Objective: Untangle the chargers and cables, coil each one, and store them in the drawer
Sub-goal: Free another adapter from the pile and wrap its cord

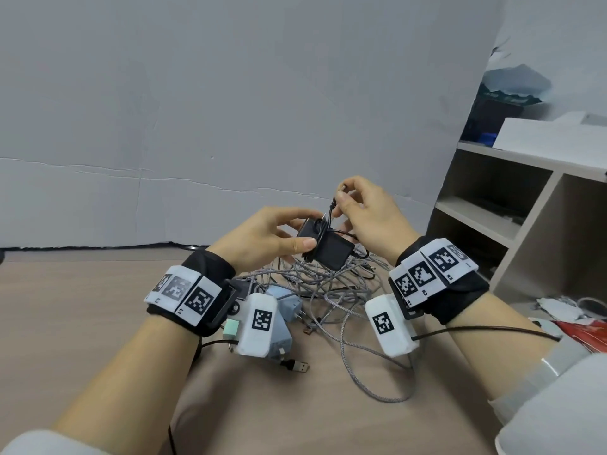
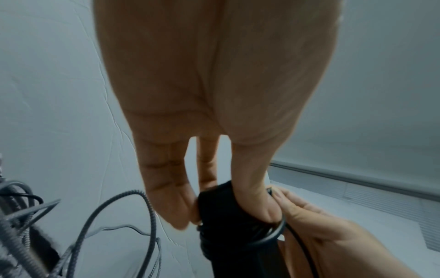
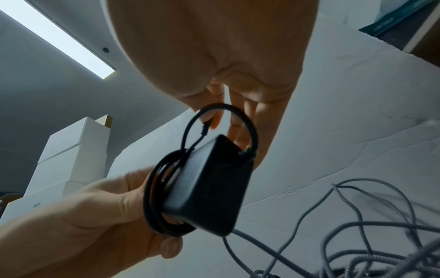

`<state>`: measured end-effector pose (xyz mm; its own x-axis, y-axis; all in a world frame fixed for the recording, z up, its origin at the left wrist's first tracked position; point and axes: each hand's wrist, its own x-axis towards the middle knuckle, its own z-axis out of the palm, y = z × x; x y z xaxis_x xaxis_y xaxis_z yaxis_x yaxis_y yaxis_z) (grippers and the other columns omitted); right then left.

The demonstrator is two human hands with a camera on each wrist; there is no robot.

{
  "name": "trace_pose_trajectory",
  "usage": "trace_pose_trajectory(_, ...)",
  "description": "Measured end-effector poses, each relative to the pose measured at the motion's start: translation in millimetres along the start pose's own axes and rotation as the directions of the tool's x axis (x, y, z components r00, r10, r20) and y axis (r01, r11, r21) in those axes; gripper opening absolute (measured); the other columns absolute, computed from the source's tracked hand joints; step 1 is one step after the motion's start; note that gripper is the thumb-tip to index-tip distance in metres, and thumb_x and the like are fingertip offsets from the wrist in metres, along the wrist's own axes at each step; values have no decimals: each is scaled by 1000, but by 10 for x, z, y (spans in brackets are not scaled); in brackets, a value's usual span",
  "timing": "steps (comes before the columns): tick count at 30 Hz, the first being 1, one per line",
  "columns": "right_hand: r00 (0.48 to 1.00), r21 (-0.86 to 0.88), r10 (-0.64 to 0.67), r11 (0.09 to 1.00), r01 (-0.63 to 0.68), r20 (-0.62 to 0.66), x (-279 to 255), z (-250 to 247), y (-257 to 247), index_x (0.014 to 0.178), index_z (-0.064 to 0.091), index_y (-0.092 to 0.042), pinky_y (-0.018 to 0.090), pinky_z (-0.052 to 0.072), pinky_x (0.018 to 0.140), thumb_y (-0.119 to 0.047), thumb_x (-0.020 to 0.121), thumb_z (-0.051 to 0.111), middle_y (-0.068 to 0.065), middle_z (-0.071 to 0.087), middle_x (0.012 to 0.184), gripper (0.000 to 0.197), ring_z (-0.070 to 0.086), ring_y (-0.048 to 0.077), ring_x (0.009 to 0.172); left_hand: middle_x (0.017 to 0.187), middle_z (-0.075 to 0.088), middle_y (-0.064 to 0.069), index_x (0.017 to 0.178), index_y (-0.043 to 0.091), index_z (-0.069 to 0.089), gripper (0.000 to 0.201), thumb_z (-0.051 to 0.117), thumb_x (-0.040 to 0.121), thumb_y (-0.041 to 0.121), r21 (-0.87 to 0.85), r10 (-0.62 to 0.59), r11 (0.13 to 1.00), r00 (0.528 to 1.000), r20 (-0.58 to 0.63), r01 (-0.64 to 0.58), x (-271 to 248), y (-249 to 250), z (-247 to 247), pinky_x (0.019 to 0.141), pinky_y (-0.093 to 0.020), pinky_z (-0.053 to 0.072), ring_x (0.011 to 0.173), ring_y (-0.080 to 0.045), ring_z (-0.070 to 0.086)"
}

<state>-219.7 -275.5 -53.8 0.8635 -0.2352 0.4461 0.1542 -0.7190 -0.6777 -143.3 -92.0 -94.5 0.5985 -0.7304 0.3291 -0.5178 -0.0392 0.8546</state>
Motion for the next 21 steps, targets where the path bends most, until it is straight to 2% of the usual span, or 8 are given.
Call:
trace_pose_trajectory(5, 986, 97, 132, 985, -141, 100, -149, -43, 11, 96, 53, -17, 21, 44, 62, -25, 107, 42, 1, 61, 85, 18, 55, 11, 65, 123, 67, -1, 135, 31, 59, 55, 77, 84, 21, 20, 59, 998, 997, 49, -60, -24, 86, 74, 89, -30, 56, 94, -22, 70)
trace_pose_trajectory(7, 980, 201, 162, 962, -183, 115, -222, -61, -13, 92, 57, -12, 28, 44, 73, -20, 106, 44, 9, 59, 93, 20, 54, 18, 79, 125, 68, 1, 130, 27, 62, 50, 76, 86, 9, 7, 97, 995, 994, 51, -97, -19, 116, 141, 96, -38, 56, 104, -28, 68)
trace_pose_trajectory(9, 963, 345, 205, 903, -255, 175, -336, -121, -40, 90, 61, -10, 36, 46, 76, -20, 103, 47, 16, 61, 98, 21, 56, 26, 88, 124, 69, 2, 127, 25, 64, 49, 75, 86, 0, -14, 131, 991, 990, 45, -130, -7, 143, 209, 98, -45, 55, 108, -28, 66)
trace_pose_trajectory(11, 923, 446, 250, 818, -363, 293, -460, -225, -49, 99, 65, -10, 40, 53, 72, -29, 101, 51, 22, 65, 98, 24, 62, 34, 85, 121, 69, 2, 121, 27, 66, 49, 76, 83, -3, -30, 173, 985, 984, 29, -173, 0, 170, 276, 98, -45, 55, 108, -25, 67)
trace_pose_trajectory(14, 874, 454, 259, 773, -443, 411, -589, -385, 20, 118, 64, -8, 42, 57, 67, -37, 101, 48, 24, 66, 100, 37, 65, 37, 79, 117, 71, -3, 116, 21, 67, 47, 77, 80, -6, -36, 214, 976, 977, 11, -214, 12, 223, 402, 99, -40, 54, 111, -22, 68)
trace_pose_trajectory(16, 867, 488, 264, 740, -463, 422, -643, -479, 100, 127, 59, -3, 40, 59, 65, -35, 102, 48, 34, 59, 107, 43, 62, 38, 83, 116, 72, -4, 117, 14, 67, 46, 76, 79, -10, -21, 237, 971, 971, 6, -237, 13, 267, 519, 99, -32, 53, 112, -18, 68)
trace_pose_trajectory(18, 876, 518, 263, 723, -456, 404, -712, -564, 185, 123, 61, -3, 44, 58, 71, -30, 99, 53, 40, 54, 111, 37, 59, 42, 91, 119, 71, -6, 120, 8, 67, 47, 74, 79, -14, -24, 249, 968, 968, 1, -249, 7, 292, 647, 99, -28, 52, 114, -16, 67)
trace_pose_trajectory(21, 919, 536, 269, 750, -388, 288, -819, -689, 347, 121, 63, 1, 51, 52, 89, -22, 95, 62, 27, 63, 114, 34, 61, 40, 101, 129, 65, -6, 133, 10, 59, 53, 69, 86, -12, -77, 171, 982, 985, -28, -173, 34, 291, 877, 96, -30, 55, 117, -16, 66)
